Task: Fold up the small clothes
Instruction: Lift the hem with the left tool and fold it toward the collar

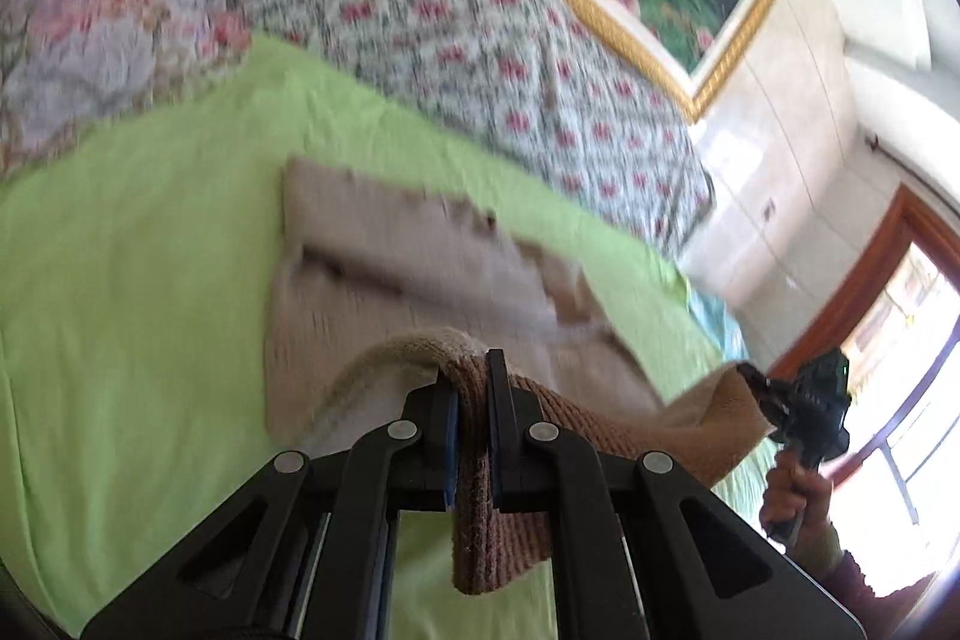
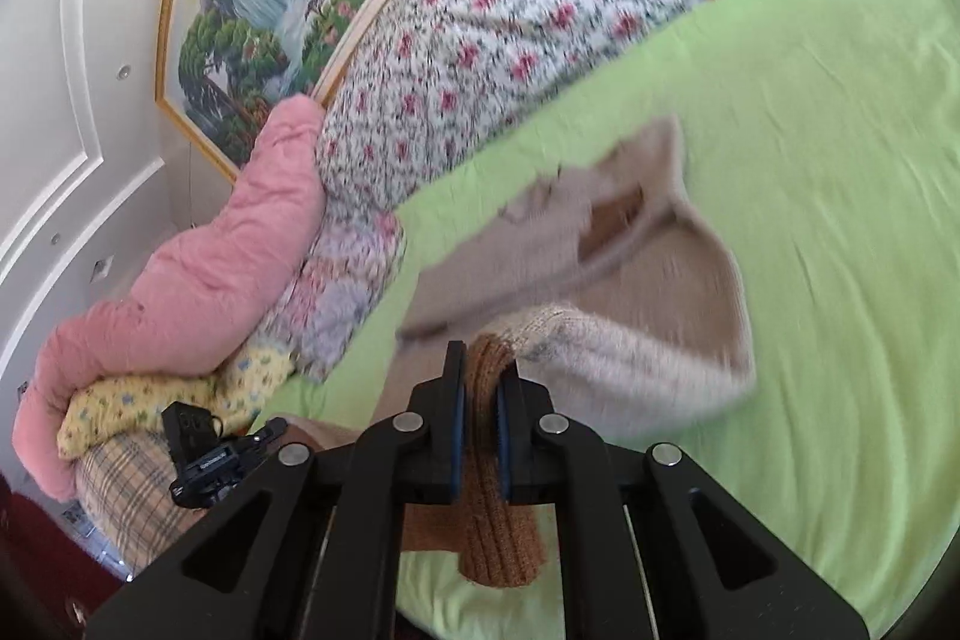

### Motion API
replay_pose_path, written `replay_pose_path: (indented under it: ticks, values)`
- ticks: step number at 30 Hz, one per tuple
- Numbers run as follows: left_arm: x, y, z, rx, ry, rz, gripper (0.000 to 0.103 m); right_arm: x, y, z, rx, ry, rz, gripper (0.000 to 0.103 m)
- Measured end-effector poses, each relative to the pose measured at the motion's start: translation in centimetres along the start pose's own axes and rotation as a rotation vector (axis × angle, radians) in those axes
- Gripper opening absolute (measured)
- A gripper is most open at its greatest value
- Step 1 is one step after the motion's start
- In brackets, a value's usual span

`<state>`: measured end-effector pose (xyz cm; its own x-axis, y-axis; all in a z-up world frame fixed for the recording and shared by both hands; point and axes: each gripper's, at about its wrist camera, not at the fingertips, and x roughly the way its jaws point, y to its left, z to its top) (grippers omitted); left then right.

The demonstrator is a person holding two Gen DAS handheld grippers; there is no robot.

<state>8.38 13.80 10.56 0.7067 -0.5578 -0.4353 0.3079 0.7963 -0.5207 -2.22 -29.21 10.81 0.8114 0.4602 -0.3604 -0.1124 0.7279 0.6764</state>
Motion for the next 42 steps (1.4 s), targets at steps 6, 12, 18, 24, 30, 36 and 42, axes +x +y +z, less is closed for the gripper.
replay_pose_path:
  ticks: [6, 12, 18, 24, 30, 36, 42]
  values:
    - [4.8, 1.3, 7.0, -0.015, -0.075, 0.048, 0.005, 4.8, 0.3, 6.2, -0.020, -0.042, -0.028, 0.009]
    - [11.8, 3.9, 11.0, -0.051, -0.054, 0.105, 0.005, 10.7, -1.5, 11.4, -0.009, -0.046, -0.083, 0.009]
    - [19.7, 6.2, 13.1, -0.024, 0.012, 0.186, 0.005, 17.0, -5.3, 14.3, 0.027, -0.006, -0.206, 0.009]
    - [25.8, 9.3, 13.6, -0.024, 0.072, 0.238, 0.005, 21.7, -9.6, 15.1, 0.071, 0.026, -0.311, 0.009]
    - [29.2, 12.2, 12.4, -0.070, 0.133, 0.268, 0.006, 24.6, -12.5, 14.2, 0.101, 0.069, -0.386, 0.009]
    - [27.1, 11.0, 11.8, -0.050, 0.158, 0.204, 0.018, 23.2, -12.2, 14.3, 0.128, 0.087, -0.396, 0.020]
    - [24.4, 5.0, 7.2, 0.102, 0.227, 0.092, 0.028, 18.8, -7.5, 12.3, 0.031, 0.033, -0.310, 0.049]
